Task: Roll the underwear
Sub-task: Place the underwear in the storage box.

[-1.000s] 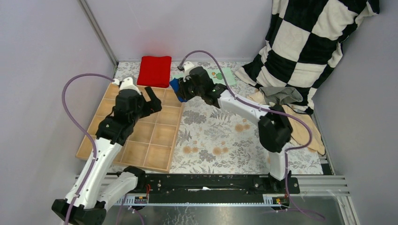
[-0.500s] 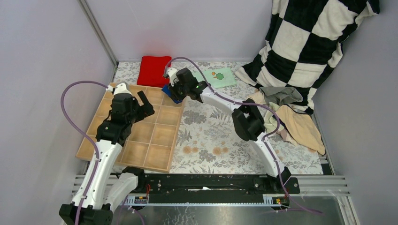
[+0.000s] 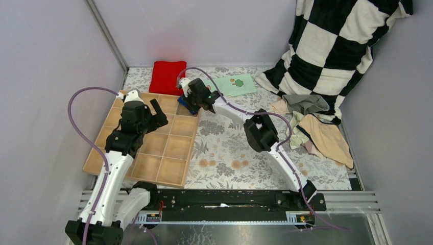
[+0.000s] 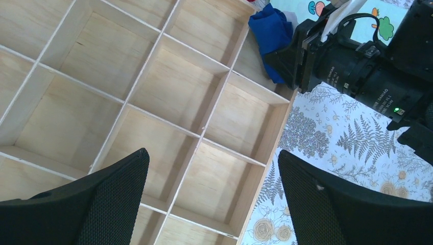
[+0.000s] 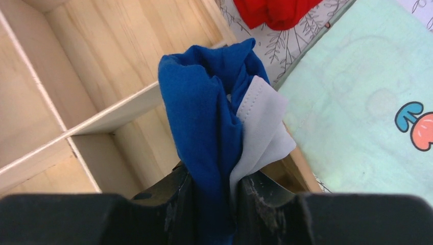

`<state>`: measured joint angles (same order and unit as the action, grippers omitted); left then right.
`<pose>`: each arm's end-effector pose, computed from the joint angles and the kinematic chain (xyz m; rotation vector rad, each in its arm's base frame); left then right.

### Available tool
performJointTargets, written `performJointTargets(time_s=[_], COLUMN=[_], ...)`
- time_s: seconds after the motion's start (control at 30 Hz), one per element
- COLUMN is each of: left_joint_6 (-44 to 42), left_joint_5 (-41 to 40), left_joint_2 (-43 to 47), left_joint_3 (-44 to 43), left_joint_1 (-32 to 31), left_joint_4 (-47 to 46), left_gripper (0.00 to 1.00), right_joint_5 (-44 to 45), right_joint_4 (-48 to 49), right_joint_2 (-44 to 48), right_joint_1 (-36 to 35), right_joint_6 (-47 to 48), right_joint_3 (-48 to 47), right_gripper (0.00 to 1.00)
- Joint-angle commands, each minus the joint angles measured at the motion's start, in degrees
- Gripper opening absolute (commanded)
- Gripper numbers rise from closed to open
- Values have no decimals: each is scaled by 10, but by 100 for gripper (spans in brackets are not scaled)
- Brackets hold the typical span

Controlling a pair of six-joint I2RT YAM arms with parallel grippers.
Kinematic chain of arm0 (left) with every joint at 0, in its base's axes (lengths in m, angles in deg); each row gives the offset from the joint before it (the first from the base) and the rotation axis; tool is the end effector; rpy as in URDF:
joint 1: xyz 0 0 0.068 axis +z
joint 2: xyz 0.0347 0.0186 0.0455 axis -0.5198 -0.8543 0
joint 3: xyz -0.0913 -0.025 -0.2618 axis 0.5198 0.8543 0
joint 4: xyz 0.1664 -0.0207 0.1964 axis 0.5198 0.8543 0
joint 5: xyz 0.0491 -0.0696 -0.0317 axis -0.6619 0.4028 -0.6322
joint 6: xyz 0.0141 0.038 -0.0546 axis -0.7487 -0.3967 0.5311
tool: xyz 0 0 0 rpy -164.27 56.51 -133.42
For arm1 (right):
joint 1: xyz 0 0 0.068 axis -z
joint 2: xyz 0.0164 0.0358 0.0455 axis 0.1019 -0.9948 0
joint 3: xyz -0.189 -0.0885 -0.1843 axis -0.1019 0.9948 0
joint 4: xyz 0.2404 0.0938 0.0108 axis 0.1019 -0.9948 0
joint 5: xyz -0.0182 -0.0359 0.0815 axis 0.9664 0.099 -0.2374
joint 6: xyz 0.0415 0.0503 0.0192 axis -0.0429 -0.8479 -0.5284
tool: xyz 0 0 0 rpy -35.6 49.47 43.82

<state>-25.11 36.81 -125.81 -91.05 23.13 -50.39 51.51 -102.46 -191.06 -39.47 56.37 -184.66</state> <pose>0.1872 -0.0174 0.3200 -0.4486 2.1317 -0.1593 0.4217 0.4341 0.1704 -1.0443 1.9068 0.4702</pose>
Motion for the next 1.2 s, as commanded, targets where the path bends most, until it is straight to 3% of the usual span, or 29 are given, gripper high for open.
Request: performJointTargets(time_s=[0.0, 0.4, 0.47, 0.6, 0.77, 1.17], left_joint_6=[-13, -15, -16, -15, -13, -9], left_joint_5=[14, 38, 39, 41, 47, 68], left_joint_2=[4, 12, 11, 12, 16, 18], left_joint_3=[11, 22, 23, 22, 25, 20], left_joint_1=[5, 5, 5, 5, 5, 5], left_joint_4=[-14, -25, -26, -23, -24, -22], left_gripper=[99, 99, 99, 99, 99, 99], right_joint_5=[27, 40, 39, 37, 32, 21], right_joint_4=[0, -53, -58, -49, -22, 5], right_joint_2=[-13, -44, -45, -34, -10, 24], right_joint_1=[-1, -2, -2, -3, -3, -3], right_joint_6=[0, 39, 42, 36, 24, 3], right_joint_3=[-33, -46, -44, -30, -9, -12], right_gripper=[0, 4, 9, 35, 51, 74])
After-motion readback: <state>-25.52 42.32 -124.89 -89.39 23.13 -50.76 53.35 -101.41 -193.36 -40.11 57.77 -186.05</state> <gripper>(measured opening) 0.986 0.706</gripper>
